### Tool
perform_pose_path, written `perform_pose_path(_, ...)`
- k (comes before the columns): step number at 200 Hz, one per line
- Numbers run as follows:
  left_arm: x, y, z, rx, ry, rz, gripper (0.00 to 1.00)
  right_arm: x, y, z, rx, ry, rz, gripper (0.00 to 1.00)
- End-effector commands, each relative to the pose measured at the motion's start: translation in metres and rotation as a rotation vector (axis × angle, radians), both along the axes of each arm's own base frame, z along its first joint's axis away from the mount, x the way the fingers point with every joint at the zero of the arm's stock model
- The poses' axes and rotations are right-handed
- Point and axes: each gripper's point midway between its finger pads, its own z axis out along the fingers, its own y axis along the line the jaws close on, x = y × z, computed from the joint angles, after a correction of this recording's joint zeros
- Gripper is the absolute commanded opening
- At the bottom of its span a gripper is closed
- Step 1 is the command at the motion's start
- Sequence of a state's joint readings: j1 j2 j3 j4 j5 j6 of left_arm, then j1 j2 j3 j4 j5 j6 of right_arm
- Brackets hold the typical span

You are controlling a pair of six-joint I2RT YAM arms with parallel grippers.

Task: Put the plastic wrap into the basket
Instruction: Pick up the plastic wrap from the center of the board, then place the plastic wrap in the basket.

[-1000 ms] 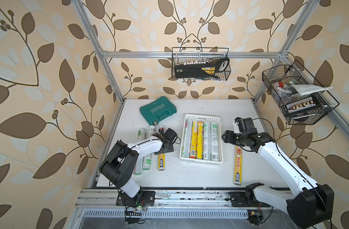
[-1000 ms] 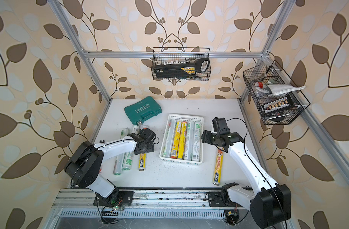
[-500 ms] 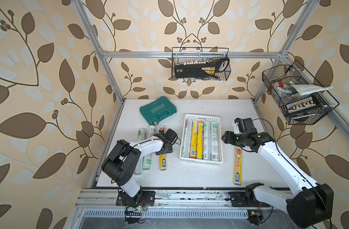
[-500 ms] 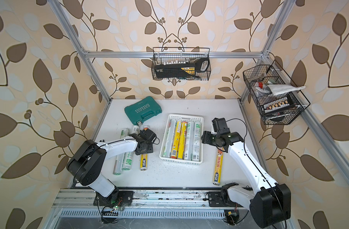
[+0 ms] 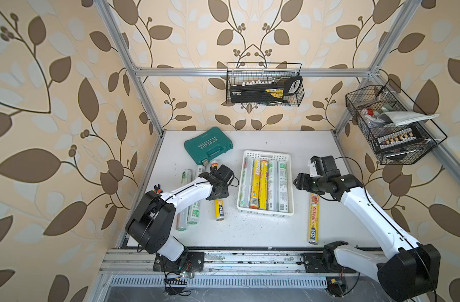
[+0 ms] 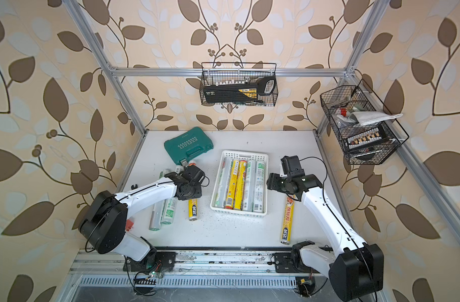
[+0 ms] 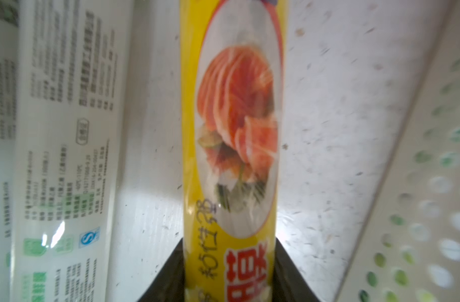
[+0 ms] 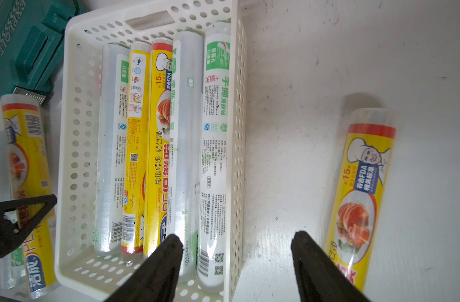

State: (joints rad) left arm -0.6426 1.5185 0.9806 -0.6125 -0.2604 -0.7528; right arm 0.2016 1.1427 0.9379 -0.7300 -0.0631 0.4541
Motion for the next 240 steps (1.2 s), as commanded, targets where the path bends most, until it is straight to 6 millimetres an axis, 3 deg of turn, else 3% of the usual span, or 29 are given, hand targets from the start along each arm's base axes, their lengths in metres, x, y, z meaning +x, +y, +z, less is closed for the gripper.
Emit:
perform_pose_path(1, 0.012, -0.014, 0.059, -0.042, -0.109, -0.038, 0.39, -0.004, -0.005, 0.005, -0.016, -0.007, -0.002, 0.69)
perform_pose_path(45, 0.028, -0.048, 0.122, -0.126, -0.21, -0.1, 0.39, -0.006, -0.011, 0.005, -0.016, 0.0, -0.016, 0.69)
perform_pose_path(89, 0.044, -0.088, 0.147, -0.175, -0.235, -0.166, 0.39, -0.007, -0.014, 0.006, -0.012, -0.004, -0.028, 0.69)
perform_pose_path(118, 0.055, -0.109, 0.142, -0.186, -0.207, -0.193, 0.39, -0.008, -0.016, 0.004, -0.016, 0.002, -0.031, 0.69)
perform_pose_path(166, 0.072, -0.14, 0.114, -0.178, -0.137, -0.231, 0.39, -0.01, -0.019, 0.005, -0.019, 0.003, -0.035, 0.69)
perform_pose_path(240, 0.088, -0.16, 0.07, -0.137, -0.057, -0.253, 0.38, -0.012, -0.023, 0.004, -0.02, 0.007, -0.035, 0.7)
